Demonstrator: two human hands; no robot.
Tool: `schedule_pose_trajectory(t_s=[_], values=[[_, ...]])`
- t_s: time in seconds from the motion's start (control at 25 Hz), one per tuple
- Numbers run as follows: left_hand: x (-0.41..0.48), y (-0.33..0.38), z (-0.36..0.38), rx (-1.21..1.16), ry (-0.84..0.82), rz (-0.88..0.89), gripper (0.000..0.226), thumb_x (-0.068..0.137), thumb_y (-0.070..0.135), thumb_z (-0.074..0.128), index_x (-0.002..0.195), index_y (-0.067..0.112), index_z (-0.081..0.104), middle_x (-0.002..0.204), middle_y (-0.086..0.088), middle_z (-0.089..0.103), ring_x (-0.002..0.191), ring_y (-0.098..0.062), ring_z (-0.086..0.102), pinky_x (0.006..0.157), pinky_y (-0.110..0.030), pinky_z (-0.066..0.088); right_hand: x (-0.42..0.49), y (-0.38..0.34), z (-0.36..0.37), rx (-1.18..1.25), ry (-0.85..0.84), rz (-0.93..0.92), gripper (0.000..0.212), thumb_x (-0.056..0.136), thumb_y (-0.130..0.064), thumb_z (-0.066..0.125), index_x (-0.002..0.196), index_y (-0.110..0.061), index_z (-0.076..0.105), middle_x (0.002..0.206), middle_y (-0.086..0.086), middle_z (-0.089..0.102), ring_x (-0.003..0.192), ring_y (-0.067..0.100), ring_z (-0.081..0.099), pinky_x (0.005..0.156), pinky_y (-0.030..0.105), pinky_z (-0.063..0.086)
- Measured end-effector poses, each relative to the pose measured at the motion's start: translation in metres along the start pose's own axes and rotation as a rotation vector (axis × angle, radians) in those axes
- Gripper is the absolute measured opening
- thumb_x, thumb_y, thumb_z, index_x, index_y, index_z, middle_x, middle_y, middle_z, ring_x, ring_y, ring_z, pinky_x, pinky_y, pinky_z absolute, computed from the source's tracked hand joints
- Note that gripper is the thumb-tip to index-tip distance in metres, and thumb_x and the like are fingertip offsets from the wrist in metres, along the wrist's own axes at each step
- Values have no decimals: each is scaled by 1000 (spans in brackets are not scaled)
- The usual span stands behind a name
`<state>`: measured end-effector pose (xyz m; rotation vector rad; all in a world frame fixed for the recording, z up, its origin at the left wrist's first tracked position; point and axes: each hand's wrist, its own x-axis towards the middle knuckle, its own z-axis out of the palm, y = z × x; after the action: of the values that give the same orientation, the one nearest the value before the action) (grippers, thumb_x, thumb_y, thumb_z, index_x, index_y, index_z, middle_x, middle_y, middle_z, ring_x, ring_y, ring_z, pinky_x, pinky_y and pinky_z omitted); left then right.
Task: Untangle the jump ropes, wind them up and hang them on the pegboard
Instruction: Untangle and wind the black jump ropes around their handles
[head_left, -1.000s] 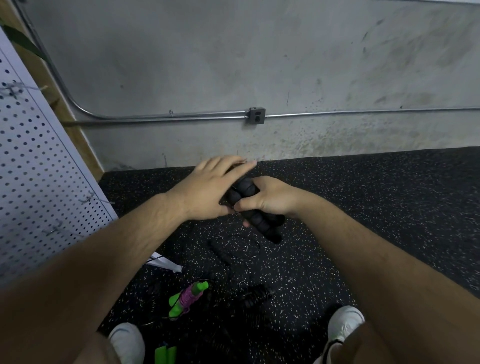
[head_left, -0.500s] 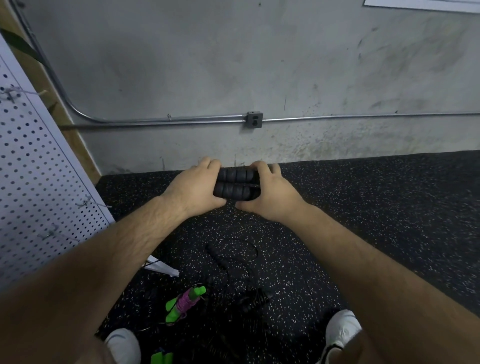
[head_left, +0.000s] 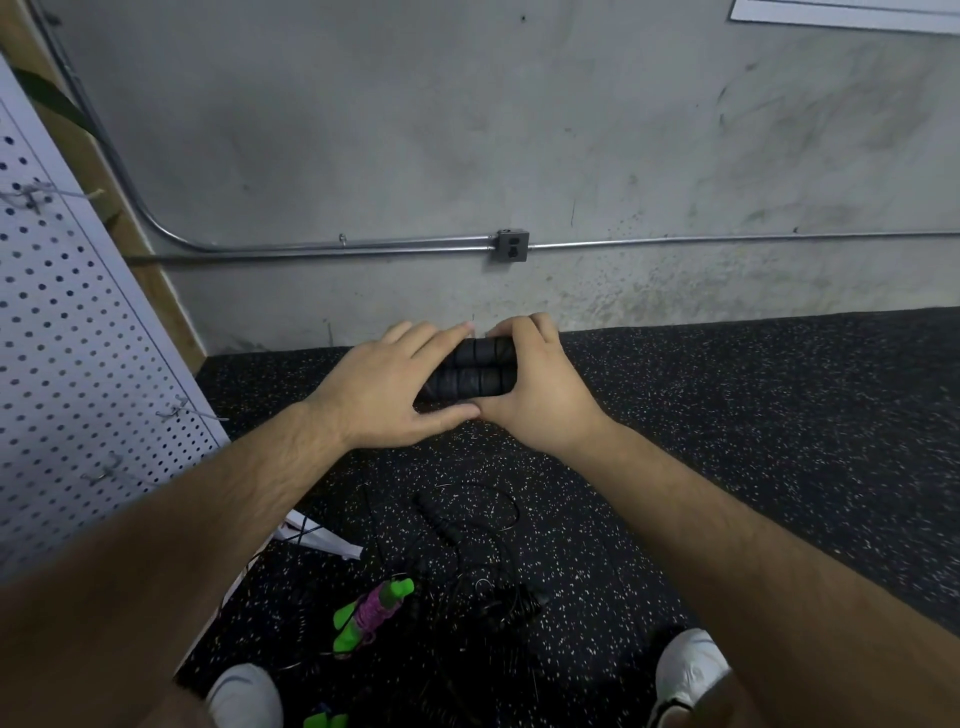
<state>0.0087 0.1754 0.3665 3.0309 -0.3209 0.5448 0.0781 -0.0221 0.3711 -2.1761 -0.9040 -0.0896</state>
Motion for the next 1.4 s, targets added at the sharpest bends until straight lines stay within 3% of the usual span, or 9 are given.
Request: schedule_pose_trajectory(t_s=[0.12,0.24,0.36,0.6,0.72,0.84,1.0,1.2,1.4], values=[[3,-1,-7,-133,39,-87,92,82,85,36,153,27,35,132,3,57,119,-18,54,90,-42,54,-3,-5,1,236,109,14,86,69,-27,92,139,-20,41,124,-12,47,106,-3,52,91,4,41],[5,-1,-18,-375,168,-185,72,85,77,46,142,33,44,128,10,59,114,-12,56,91,-43,54,-1,-11,15,575,186,116,80,76,-17,87,141,-23,41,115,-11,64,105,4,65,97,25,53],[4,-1,-28,-450,220,-196,63,85,72,51,137,38,45,122,17,56,112,-8,56,93,-39,51,9,-21,50,617,-32,136,59,79,-15,78,132,-23,52,119,-5,67,112,7,63,104,43,50],[-2,-7,-35,-556,234,-196,63,86,68,52,138,31,51,120,16,59,108,0,54,90,-15,42,22,-57,105,639,-336,15,32,91,-7,63,123,-7,65,113,4,72,107,11,66,97,35,55],[-9,-22,-39,-586,255,-263,53,91,61,55,136,33,52,113,17,63,102,2,58,84,-14,46,26,-63,116,697,-442,54,16,100,-7,55,102,3,67,94,11,73,93,19,68,95,26,50],[-18,-39,-43,-622,278,-314,43,95,54,57,131,30,56,105,11,67,95,-1,62,81,-20,49,30,-63,121,753,-520,117,22,105,-15,51,89,-12,64,70,2,56,66,16,54,76,34,50],[-28,-56,-46,-649,245,-366,42,96,52,55,128,26,59,93,11,66,81,4,59,70,-11,44,39,-54,104,508,-524,31,24,105,-28,53,91,-18,69,57,-11,47,51,6,41,52,22,37],[-37,-64,-67,-607,262,-422,36,98,42,60,134,37,55,101,26,60,88,23,53,72,0,36,49,-31,49,98,-443,-14,29,100,-46,56,84,-27,70,59,-8,52,51,4,44,55,24,39],[-40,-70,-70,-388,122,-331,68,85,62,59,146,33,48,120,15,55,101,5,49,85,-17,37,61,-33,-19,-63,-347,-4,25,100,-44,56,95,-25,72,73,-4,64,60,7,52,59,24,41]])
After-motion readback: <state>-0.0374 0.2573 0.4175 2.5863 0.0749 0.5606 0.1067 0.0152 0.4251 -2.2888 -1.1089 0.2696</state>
